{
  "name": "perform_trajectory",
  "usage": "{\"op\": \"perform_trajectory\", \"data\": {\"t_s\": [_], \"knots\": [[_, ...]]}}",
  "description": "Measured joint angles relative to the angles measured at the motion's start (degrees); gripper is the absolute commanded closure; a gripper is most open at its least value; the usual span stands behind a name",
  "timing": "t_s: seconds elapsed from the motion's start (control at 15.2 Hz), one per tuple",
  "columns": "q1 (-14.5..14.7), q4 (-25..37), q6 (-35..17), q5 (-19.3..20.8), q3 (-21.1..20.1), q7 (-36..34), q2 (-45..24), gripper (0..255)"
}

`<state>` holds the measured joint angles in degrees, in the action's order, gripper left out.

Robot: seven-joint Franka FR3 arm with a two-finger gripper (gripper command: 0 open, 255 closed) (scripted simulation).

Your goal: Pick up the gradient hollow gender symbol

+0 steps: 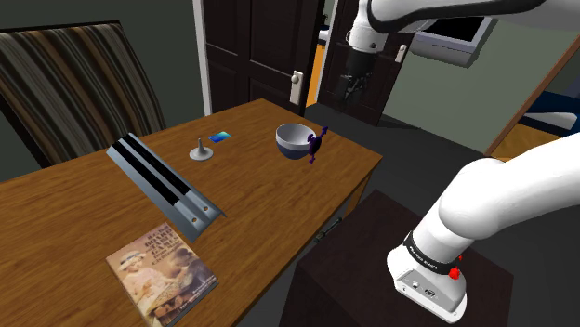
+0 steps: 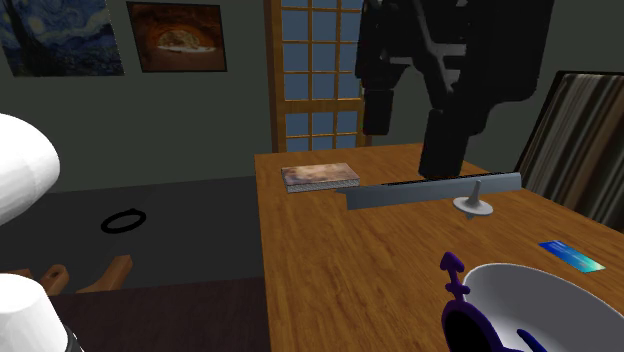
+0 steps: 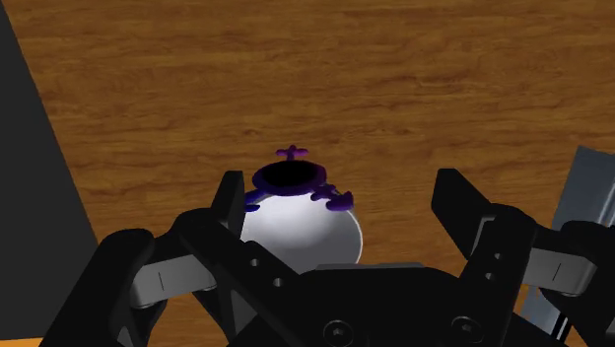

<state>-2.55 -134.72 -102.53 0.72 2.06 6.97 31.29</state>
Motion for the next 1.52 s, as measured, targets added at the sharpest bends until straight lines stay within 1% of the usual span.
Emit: {"op": "perform_trajectory", "data": {"t_s": [0.13,0.66,0.86,1.25,1.32,1.52], "knots": [[-0.8,-0.5,-4.3,0.2,1.0,0.2,-3.3,0],[-2.7,1.2,-17.7,-0.5,3.7,-0.3,-16.3,0],[-3.0,1.9,-20.7,-0.9,4.3,-0.1,-19.6,0],[-3.1,-0.4,-25.7,-1.2,4.6,0.4,-22.2,0],[-3.1,-0.6,-25.9,-1.2,4.6,0.4,-22.2,255],[-3.1,-0.8,-26.2,-1.2,4.6,0.4,-22.2,255]]}}
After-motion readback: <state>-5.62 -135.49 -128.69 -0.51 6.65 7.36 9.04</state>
